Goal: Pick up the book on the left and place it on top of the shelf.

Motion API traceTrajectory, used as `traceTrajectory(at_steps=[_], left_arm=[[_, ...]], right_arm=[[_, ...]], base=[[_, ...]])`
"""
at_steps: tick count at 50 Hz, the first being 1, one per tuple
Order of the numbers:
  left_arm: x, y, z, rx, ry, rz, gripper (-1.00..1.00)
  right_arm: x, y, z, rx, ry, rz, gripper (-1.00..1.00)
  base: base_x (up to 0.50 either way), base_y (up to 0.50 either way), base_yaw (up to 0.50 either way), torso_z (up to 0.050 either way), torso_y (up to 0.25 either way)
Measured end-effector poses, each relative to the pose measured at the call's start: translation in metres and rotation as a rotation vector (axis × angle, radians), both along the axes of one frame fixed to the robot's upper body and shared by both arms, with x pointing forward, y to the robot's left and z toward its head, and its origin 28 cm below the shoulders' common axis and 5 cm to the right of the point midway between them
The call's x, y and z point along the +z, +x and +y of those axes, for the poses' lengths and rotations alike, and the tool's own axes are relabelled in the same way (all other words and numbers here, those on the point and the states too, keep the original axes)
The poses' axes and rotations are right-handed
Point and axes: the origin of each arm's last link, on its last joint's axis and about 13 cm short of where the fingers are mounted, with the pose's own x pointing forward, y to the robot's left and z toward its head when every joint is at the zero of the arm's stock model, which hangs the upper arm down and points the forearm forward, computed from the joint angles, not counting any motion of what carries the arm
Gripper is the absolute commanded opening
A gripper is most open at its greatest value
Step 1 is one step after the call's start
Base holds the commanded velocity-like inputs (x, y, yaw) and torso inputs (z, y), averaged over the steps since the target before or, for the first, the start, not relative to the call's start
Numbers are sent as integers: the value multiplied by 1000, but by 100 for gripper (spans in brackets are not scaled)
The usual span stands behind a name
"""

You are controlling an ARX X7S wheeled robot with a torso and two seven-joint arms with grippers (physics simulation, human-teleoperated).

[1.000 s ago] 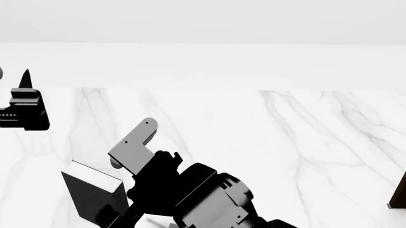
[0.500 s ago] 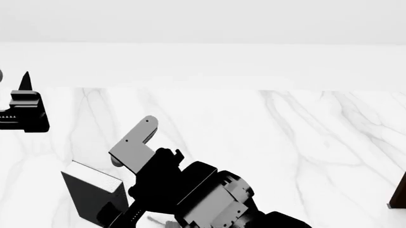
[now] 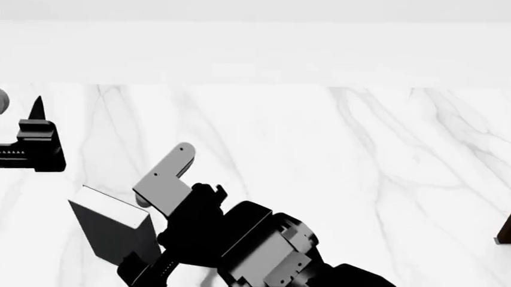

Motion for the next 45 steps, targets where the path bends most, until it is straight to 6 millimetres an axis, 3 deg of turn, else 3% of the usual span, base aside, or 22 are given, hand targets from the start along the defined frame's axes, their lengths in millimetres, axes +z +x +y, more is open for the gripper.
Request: traceTrajectory(at_steps=[12, 13, 38, 45], left_arm=[[-1, 0, 0, -2, 2, 2, 100], [-1, 0, 0, -2, 2, 2, 100], [-2, -1, 0, 2, 0, -1, 100], [-1, -2, 1, 4, 0, -4, 100]], right_arm=[[10, -1, 4, 18, 42, -28, 100], [11, -1, 4, 18, 46, -30, -100], [13, -2, 3, 9, 67, -24, -100], [29, -4, -1, -1, 69, -58, -100]], base=[[0, 0, 0, 0, 0], [0, 0, 0, 0, 0], [0, 0, 0, 0, 0], [0, 0, 0, 0, 0]])
